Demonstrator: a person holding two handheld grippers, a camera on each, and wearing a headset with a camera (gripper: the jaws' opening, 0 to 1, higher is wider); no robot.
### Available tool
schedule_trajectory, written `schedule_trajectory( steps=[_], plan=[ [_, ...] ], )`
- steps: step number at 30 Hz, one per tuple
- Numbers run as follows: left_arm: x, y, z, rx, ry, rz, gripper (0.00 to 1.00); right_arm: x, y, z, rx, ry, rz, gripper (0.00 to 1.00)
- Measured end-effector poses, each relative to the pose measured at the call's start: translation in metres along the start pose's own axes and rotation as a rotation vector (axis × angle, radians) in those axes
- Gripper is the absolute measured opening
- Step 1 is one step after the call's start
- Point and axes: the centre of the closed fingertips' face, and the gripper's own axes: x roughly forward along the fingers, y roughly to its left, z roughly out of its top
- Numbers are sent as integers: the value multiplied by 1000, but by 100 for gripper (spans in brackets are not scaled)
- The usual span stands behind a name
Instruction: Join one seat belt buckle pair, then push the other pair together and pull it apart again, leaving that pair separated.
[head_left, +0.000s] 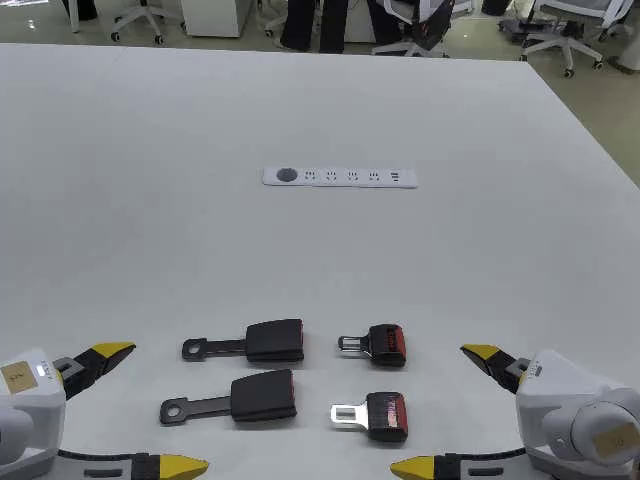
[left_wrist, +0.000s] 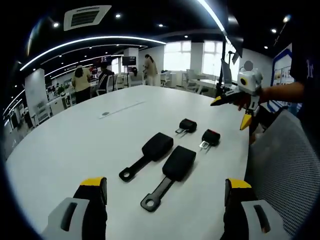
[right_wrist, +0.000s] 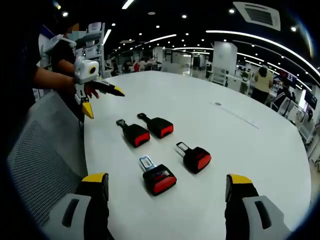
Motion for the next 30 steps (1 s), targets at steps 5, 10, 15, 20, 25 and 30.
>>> schedule_trajectory(
  steps=[5,10,15,20,25,30],
  plan=[
    [0,-1,1,0,1,2,99,0,1,0,-6,3,3,99],
    [-1,-2,3,-1,-4,4,99,0,1,1,-9,3,4,99],
    [-1,-1,3,-1,-5,2,99,0,0,1,-14,5,3,99],
    [0,0,2,1,-7,0,99,0,0,1,-17,5,3,99],
    [0,-1,2,2,-8,-1,99,0,1,2,-21,5,2,99],
    [0,-1,3,3,-10,-2,99,0,1,2,-23,5,2,99]
  ],
)
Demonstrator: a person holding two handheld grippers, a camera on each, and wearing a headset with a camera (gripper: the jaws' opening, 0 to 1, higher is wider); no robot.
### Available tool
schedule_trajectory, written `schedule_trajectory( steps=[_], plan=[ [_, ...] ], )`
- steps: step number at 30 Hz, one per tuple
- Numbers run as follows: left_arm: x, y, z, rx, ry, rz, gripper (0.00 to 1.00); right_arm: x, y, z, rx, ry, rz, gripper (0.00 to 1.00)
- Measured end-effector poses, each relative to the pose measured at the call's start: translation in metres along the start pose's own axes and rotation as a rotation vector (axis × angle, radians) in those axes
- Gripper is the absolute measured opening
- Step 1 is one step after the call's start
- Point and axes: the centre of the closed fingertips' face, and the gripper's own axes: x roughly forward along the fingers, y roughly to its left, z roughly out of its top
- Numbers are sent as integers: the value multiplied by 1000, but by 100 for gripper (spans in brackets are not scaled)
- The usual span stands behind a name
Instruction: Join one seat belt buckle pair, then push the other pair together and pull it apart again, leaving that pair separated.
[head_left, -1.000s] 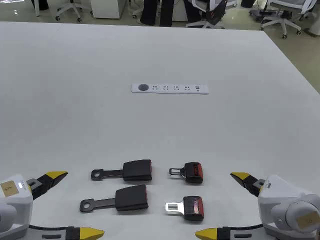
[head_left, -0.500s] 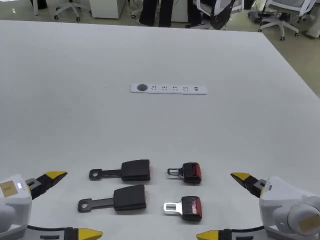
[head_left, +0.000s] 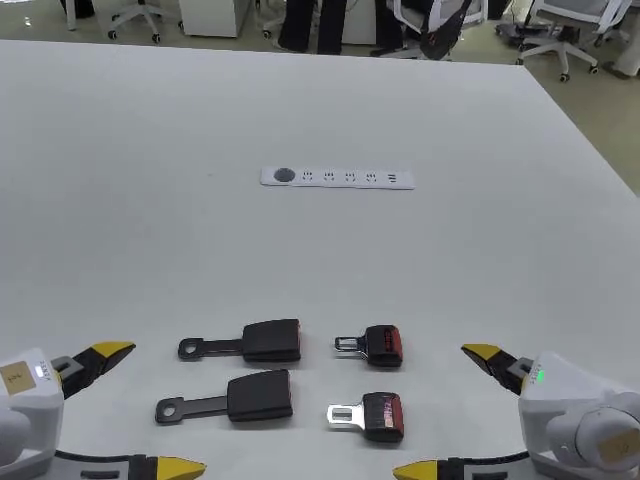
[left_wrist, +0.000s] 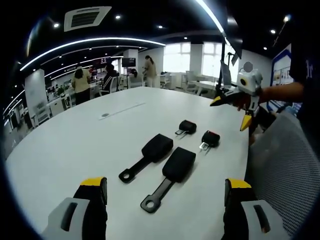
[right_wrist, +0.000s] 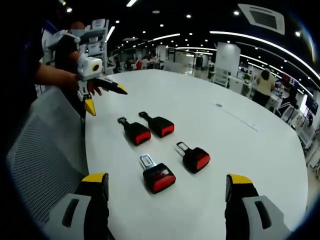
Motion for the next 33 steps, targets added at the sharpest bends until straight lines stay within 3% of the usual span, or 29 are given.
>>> schedule_trajectory(
  steps=[33],
  plan=[
    [-1,-1,-2,20,14,-6,99,-3,-1,0,-13,6,-1,99]
  ],
)
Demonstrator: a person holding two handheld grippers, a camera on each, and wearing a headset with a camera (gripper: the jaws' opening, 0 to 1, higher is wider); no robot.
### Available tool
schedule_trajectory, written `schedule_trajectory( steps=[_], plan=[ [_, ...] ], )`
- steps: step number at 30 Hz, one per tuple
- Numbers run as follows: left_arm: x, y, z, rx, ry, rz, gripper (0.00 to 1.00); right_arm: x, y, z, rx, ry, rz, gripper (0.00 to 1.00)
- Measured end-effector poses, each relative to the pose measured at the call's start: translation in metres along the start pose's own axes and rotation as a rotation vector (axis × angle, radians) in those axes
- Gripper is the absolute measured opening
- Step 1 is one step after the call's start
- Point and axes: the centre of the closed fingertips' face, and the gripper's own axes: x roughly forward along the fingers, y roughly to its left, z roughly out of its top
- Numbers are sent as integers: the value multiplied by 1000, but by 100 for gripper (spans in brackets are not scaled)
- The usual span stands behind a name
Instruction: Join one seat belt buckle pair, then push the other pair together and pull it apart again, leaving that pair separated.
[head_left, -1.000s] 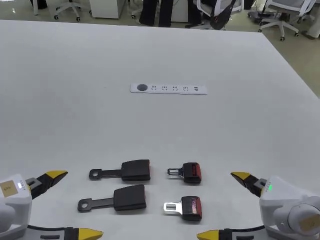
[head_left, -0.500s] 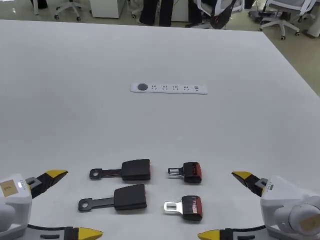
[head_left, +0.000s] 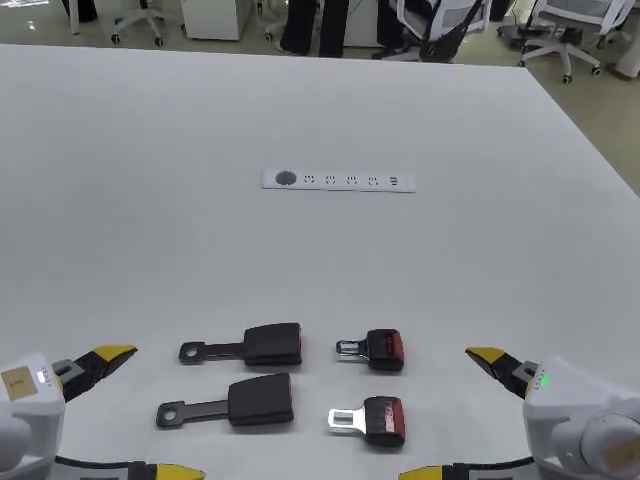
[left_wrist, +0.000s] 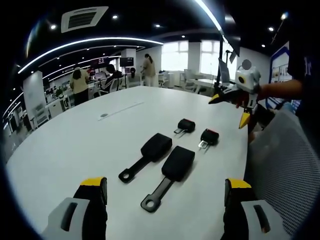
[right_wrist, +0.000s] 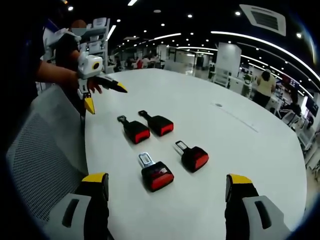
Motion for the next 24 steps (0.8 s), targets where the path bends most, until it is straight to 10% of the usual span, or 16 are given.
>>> schedule_trajectory(
  steps=[24],
  plan=[
    [4,-5,3,6,2,-17,98,0,-1,-6,-12,19,6,99]
  ],
)
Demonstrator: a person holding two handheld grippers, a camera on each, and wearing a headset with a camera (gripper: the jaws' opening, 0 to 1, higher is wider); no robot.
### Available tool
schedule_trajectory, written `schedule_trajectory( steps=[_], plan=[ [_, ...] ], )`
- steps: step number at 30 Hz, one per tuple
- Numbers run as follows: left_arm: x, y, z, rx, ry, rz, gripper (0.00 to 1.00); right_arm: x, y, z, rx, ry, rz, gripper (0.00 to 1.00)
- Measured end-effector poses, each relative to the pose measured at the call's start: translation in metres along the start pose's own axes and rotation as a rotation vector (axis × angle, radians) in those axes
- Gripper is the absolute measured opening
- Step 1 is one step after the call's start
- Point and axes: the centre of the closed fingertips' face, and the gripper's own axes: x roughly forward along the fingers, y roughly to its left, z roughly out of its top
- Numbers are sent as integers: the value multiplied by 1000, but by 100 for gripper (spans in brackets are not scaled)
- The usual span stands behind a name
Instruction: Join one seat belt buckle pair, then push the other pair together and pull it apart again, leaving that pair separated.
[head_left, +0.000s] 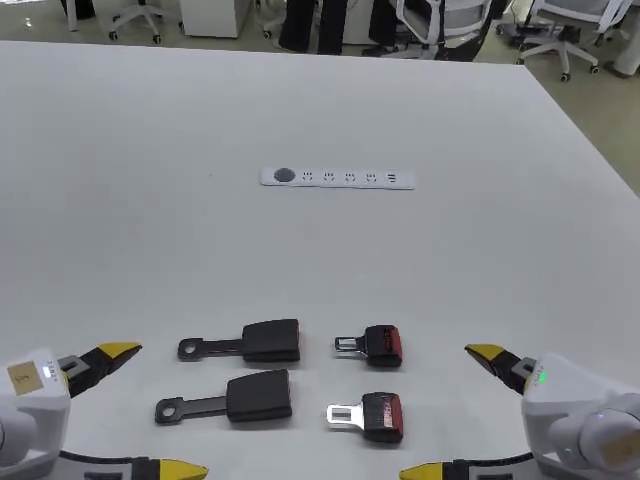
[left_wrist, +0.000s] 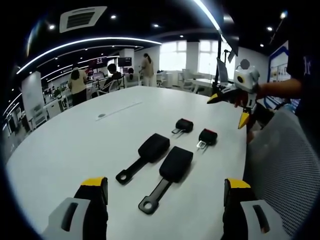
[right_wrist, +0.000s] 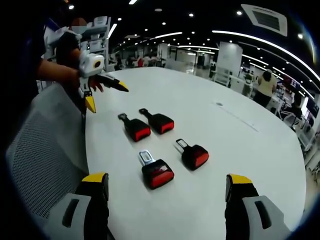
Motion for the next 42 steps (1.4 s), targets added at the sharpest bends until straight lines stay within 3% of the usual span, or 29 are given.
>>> schedule_trajectory(
  steps=[6,14,27,36,42],
  plan=[
    [5,-3,2,18,15,-23,96,1,2,1,-27,0,21,97],
    [16,-9,3,58,44,-69,89,7,3,2,-79,10,72,87],
    [36,-15,1,147,102,-170,68,22,10,-1,-190,43,159,67],
    [52,-16,-2,196,149,-223,57,33,12,-8,-256,79,212,56],
    [62,-11,-10,227,185,-234,52,42,15,-13,-291,103,248,49]
  ],
)
